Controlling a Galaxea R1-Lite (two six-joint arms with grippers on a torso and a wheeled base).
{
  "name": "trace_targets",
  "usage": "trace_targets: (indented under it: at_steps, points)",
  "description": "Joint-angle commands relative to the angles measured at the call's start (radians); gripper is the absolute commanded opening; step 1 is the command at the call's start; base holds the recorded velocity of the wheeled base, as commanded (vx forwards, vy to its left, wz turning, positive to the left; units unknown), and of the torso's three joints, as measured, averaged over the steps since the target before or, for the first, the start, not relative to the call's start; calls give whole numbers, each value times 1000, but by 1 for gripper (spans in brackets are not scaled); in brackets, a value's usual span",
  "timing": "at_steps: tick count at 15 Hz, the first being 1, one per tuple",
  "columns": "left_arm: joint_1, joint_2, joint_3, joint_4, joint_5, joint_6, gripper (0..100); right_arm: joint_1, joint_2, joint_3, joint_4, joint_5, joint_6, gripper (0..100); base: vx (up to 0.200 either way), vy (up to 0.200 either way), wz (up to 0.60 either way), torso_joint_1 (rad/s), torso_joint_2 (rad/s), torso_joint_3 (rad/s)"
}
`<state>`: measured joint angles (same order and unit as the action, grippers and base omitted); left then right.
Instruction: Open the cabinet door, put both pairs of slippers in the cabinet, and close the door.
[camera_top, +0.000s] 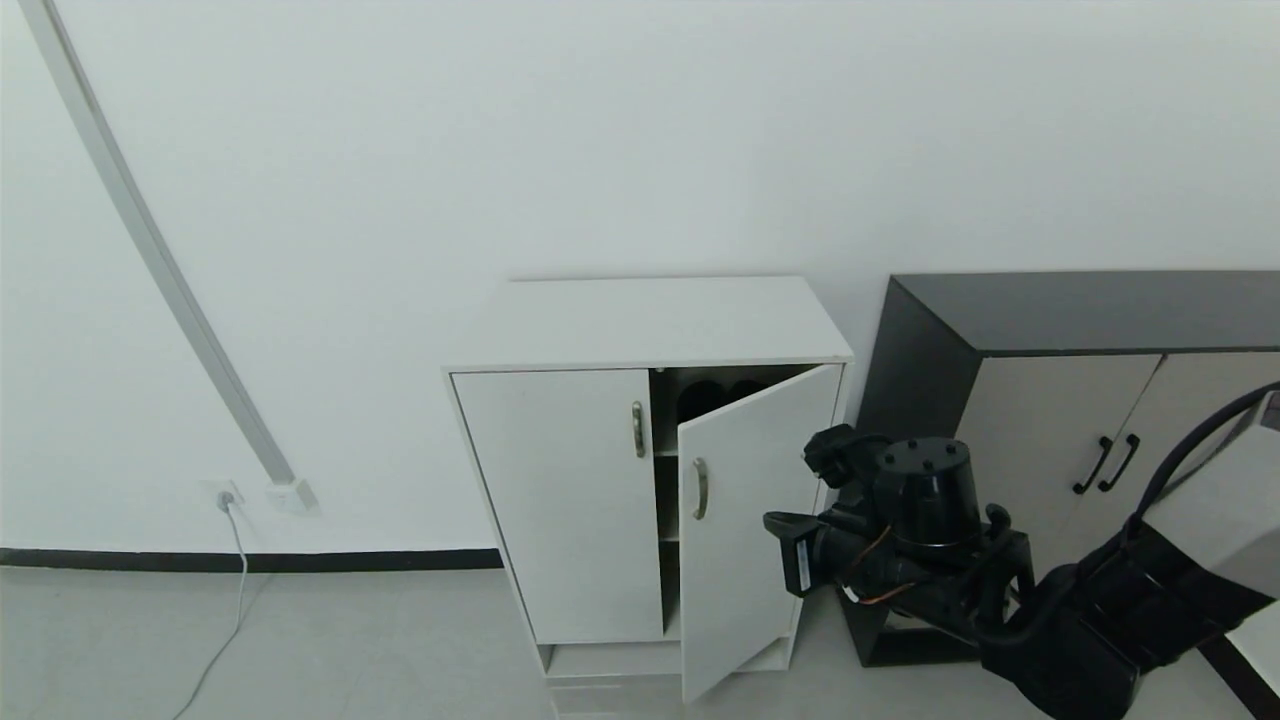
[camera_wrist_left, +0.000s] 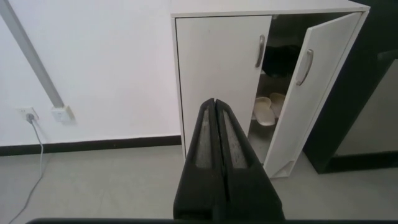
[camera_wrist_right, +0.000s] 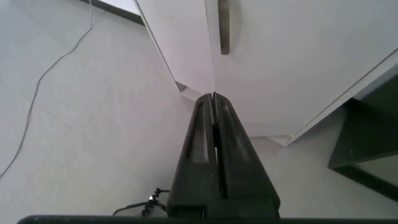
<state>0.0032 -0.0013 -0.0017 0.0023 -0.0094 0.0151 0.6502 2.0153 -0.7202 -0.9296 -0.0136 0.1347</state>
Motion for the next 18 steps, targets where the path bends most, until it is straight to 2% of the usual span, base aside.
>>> trace_targets:
  at_steps: [1,5,9,13,18]
  points:
    - [0,1,0,1,0,0,0,2,-6,19,-2,-3,0,0,200,0,0,-7,-12,2]
    - [0,1,0,1,0,0,0,5,-63,91,-11,-2,2,0,200,0,0,7,4,7]
    - [0,1,0,1,0,0,0,23,-102,154,-12,-2,3,0,0,0,0,0,0,0]
    - [0,1,0,1,0,0,0,19,-75,105,-12,1,8,0,0,0,0,0,0,0]
    - [0,1,0,1,0,-1,0,-23,45,-54,-11,1,14,0,0,0,0,0,0,0]
